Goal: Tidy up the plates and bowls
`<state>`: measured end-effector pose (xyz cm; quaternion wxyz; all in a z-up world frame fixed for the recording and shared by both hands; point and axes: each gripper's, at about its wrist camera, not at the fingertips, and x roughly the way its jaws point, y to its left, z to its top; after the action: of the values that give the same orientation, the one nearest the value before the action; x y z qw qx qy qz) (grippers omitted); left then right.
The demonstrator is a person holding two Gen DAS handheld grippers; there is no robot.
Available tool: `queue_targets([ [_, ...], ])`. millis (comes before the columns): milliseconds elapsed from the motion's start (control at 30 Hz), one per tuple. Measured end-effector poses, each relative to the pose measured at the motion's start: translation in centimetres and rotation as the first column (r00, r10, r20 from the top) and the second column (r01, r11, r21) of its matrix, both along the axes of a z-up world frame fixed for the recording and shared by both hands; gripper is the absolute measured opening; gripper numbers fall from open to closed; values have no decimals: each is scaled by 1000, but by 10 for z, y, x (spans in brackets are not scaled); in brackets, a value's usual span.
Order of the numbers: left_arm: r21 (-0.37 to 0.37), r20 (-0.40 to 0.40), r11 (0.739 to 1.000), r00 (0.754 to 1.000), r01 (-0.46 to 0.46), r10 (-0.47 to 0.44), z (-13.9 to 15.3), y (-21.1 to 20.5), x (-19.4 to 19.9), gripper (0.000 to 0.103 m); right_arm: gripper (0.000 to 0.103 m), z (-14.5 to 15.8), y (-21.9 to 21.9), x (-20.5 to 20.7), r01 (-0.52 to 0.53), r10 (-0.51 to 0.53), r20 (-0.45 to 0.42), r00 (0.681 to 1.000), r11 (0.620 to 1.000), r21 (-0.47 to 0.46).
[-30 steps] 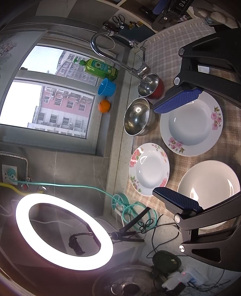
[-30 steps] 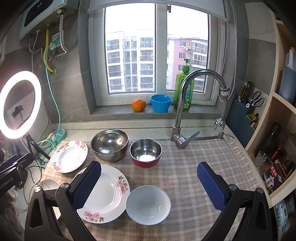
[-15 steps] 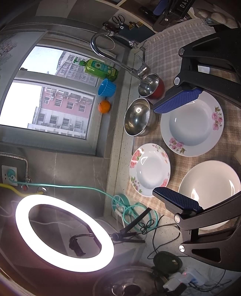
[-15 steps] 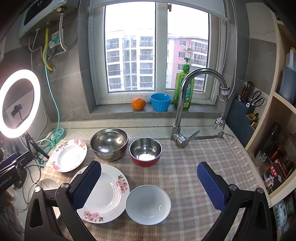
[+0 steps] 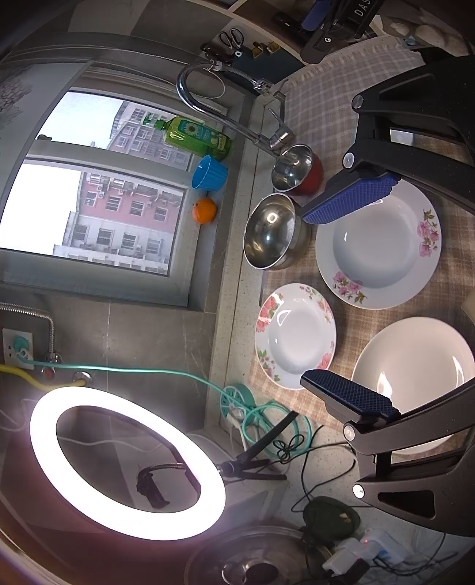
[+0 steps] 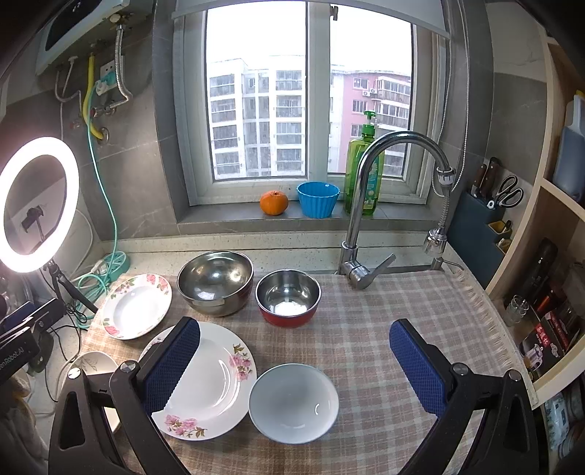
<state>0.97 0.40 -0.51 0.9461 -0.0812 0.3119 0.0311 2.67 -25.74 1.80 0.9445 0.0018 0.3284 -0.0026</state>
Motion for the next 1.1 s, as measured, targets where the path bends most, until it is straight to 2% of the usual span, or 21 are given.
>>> queue_targets([
  [1100, 17, -6, 1000, 1000, 7, -7, -1, -2, 3, 82, 103, -4, 0, 6, -8, 8, -24, 1000, 1000, 6],
])
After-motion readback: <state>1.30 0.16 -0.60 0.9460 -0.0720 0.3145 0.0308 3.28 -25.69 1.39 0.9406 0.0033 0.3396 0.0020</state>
